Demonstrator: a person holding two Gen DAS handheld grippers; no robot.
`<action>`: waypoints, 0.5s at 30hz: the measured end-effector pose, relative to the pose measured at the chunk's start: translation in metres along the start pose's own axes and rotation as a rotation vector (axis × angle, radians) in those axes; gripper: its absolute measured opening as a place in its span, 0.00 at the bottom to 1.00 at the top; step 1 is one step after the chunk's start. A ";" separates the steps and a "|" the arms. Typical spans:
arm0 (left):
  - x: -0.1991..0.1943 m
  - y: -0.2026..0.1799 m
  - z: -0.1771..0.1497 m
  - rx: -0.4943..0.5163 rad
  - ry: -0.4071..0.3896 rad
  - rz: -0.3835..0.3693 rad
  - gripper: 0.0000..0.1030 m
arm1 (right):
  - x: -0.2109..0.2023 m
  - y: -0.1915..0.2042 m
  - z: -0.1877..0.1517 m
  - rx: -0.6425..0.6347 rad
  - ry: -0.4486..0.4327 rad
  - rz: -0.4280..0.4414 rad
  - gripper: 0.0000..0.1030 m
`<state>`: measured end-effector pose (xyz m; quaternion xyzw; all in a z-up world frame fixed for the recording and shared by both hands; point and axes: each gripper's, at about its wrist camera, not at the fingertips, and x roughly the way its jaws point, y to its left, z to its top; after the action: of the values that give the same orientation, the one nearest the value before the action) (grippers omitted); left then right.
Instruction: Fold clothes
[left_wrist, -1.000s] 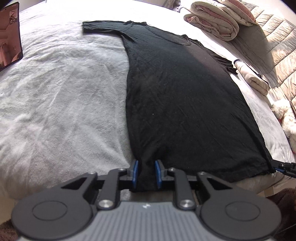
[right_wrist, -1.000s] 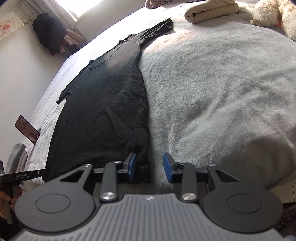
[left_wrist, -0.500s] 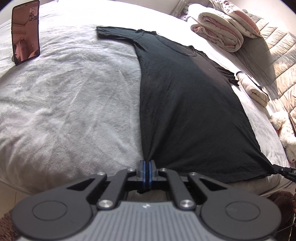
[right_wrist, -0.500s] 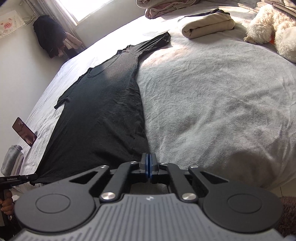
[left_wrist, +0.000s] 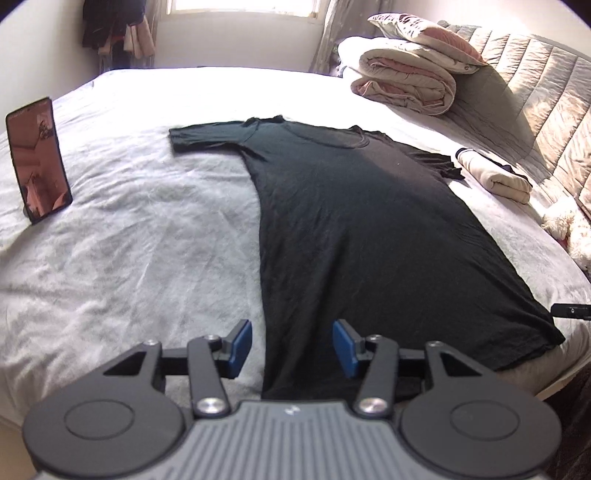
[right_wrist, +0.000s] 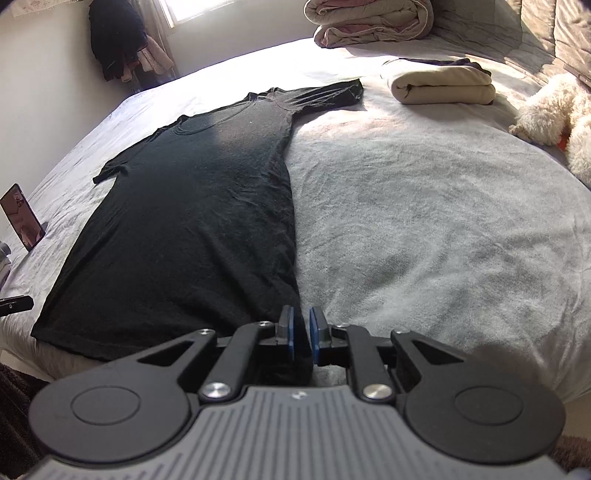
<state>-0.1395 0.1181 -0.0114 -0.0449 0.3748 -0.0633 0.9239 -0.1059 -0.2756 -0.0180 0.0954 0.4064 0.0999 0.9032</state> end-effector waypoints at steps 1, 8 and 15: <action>0.002 -0.005 0.005 0.014 -0.011 -0.019 0.53 | 0.003 0.005 0.004 -0.009 -0.006 0.011 0.20; 0.021 -0.032 0.040 0.046 -0.015 -0.047 0.56 | 0.029 0.039 0.034 -0.069 -0.013 0.046 0.40; 0.038 -0.049 0.088 0.056 -0.050 -0.037 0.65 | 0.050 0.045 0.080 -0.071 -0.033 0.070 0.40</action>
<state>-0.0554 0.0672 0.0315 -0.0277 0.3485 -0.0894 0.9326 -0.0184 -0.2268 0.0097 0.0792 0.3840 0.1441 0.9086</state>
